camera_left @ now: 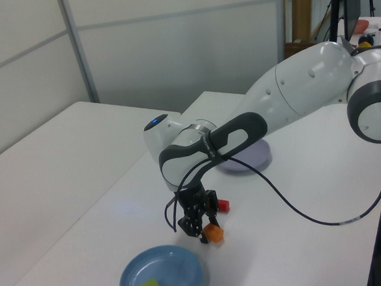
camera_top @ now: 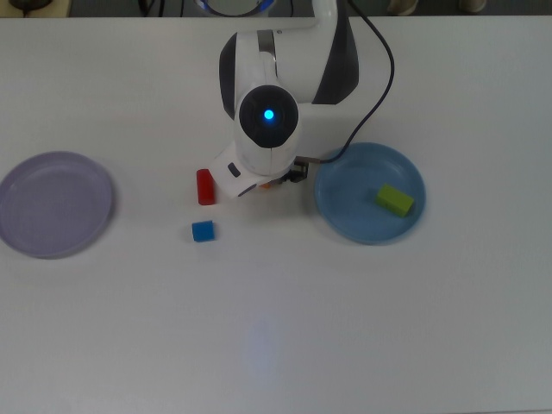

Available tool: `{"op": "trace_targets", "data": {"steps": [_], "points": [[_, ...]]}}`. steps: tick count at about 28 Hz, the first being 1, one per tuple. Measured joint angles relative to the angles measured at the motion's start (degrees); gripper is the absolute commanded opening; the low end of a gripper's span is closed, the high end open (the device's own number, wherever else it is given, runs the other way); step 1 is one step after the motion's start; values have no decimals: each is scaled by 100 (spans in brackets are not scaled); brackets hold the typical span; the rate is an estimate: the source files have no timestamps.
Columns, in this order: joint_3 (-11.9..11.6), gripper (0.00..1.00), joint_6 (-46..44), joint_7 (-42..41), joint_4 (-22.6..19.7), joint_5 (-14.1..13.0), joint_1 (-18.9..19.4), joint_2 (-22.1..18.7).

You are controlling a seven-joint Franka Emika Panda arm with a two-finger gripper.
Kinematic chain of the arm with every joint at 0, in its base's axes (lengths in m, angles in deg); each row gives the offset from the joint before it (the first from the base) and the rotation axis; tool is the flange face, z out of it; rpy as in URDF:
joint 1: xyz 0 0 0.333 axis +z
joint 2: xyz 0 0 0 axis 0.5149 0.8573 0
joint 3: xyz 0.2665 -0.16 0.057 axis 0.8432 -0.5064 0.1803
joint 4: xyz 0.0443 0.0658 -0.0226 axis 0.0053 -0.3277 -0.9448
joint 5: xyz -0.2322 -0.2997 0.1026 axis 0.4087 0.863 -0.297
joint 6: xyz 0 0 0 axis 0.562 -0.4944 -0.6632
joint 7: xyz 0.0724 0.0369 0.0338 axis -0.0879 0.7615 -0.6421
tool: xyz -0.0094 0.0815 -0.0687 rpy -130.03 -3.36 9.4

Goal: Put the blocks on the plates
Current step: 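Lower the gripper and close it on the orange block, then carry the orange block to the light blue plate and release it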

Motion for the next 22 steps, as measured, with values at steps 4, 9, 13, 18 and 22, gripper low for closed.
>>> {"op": "trace_targets", "data": {"steps": [4, 9, 13, 18, 22], "points": [[0, 0, 0, 0, 0, 0, 0, -13], [-8, 0, -1, 2, 4, 21, -1, -19], [-26, 0, 1, 2, 78, 279, -5, -45], [-12, 0, 9, -10, 287, 425, -1, -127], [86, 0, 113, -38, 425, 446, 50, -153]]}}
